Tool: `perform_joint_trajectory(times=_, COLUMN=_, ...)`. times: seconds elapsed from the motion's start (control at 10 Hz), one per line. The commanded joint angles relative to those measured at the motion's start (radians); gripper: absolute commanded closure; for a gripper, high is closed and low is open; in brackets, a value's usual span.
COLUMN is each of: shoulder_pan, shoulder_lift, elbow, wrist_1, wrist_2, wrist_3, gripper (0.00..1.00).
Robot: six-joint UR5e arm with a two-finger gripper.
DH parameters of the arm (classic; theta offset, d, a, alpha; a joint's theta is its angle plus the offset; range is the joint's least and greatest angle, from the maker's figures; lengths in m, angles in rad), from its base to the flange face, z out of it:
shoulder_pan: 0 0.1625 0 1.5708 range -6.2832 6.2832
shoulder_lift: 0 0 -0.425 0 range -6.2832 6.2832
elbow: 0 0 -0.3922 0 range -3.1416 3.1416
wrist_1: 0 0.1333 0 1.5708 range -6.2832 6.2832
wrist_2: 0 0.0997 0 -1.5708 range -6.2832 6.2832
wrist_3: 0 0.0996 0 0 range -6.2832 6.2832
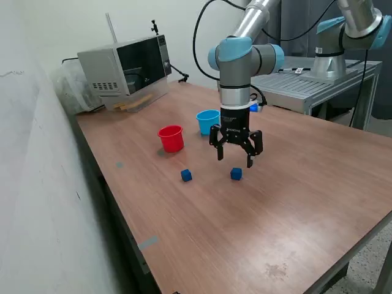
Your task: Place red objects in the red bin, and blue objects in the blue bin.
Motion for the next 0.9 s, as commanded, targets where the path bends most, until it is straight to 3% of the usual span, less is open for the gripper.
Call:
perform_joint_trajectory(times=0.0, shoulder_pan=-0.001, shoulder_lift=0.025, elbow=0.004, wrist_1=-0.002, wrist_2=0.001, wrist_3=0.003, gripper=0.00)
perform_joint_trajectory(times=0.5, shoulder_pan=-0.001, shoulder_lift=0.025, elbow=0.007, wrist_1=-0.004, wrist_2=0.003, wrist_3=-0.014, gripper=0.00)
perform_joint_trajectory(times=0.6, shoulder_pan=-0.001, shoulder_lift=0.027, elbow=0.006, wrist_1=-0.002, wrist_2=0.001, wrist_3=-0.040, gripper=1.00)
perform_joint_trajectory(times=0.8, shoulder_pan=-0.001, shoulder_lift=0.047, elbow=0.006, wrist_1=-0.002, wrist_2=0.001, wrist_3=-0.043, gripper=1.00)
